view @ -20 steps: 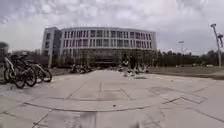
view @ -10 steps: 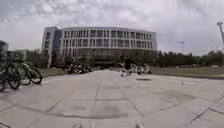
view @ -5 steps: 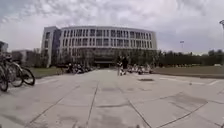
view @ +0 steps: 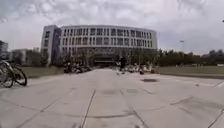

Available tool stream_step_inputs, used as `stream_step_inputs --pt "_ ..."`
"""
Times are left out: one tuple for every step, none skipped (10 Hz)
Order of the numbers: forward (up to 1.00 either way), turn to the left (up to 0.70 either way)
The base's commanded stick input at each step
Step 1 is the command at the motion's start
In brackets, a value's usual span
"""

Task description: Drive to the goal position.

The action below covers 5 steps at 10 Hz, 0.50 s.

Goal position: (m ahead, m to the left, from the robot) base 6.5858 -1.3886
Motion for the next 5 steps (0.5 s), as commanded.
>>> stream_step_inputs --pt "0.70 0.00" --pt "0.70 0.00" --pt "0.70 0.00" --pt "0.70 0.00" --pt "0.70 0.00"
